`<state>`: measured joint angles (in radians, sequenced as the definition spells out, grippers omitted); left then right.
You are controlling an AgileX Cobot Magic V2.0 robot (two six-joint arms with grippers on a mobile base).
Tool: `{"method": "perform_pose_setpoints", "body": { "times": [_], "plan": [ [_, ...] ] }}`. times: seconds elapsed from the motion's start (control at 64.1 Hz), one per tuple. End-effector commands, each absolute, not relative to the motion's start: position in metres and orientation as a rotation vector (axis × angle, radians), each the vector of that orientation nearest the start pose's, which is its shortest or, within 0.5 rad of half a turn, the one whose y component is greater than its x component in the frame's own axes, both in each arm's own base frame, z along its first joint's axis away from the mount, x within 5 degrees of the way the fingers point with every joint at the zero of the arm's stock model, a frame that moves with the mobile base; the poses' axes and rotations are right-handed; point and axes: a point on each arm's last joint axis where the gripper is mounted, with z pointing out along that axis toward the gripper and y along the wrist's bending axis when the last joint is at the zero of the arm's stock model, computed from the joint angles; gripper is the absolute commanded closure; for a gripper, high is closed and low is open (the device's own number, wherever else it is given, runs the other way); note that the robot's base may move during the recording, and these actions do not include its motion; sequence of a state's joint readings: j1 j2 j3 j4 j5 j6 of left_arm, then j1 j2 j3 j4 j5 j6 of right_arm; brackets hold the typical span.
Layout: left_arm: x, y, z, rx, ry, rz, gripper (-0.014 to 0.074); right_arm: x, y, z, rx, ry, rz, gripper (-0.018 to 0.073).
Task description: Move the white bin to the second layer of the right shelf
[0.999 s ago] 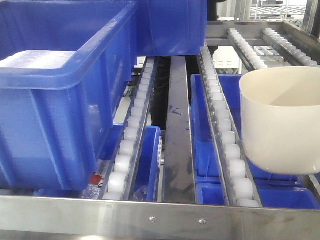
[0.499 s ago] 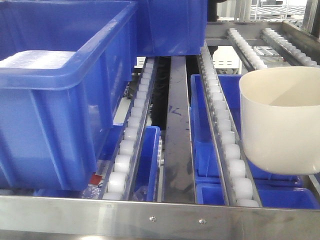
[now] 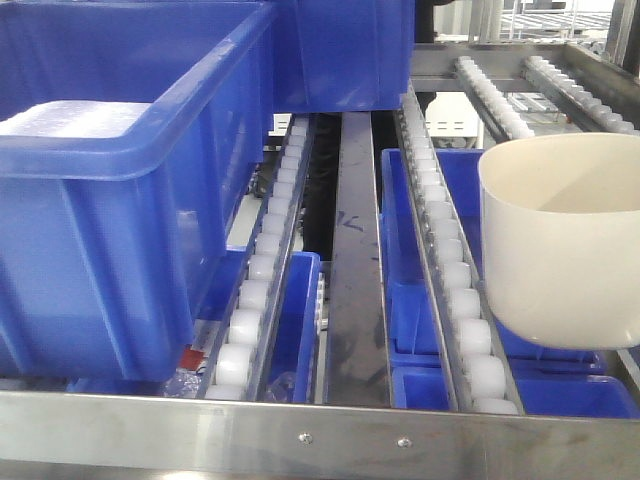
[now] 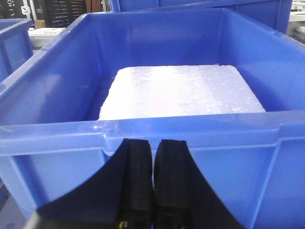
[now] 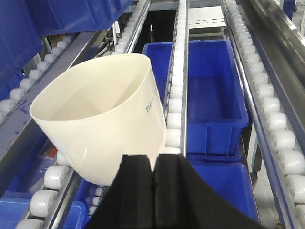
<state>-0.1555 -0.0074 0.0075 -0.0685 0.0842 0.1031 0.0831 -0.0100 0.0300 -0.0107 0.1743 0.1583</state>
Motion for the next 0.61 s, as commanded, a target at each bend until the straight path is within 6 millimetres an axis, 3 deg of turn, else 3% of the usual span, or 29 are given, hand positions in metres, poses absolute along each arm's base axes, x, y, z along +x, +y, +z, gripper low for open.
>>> {"method": "perform_pose_setpoints", "body": {
  "times": [0.0,0.593],
  "plan": [
    [0.0558,-0.0090,0.1994,0.139,1.501,-0.107,0.0512,0.0545,0.0041,0.2028,0.048,1.550,0.169,0.0503],
    [0.0558,-0.0090,0.1994,0.139,1.501,-0.107,0.0512,0.0545,0.0041,0.2028,0.048,1.550,0.169,0.0503]
  ]
}}
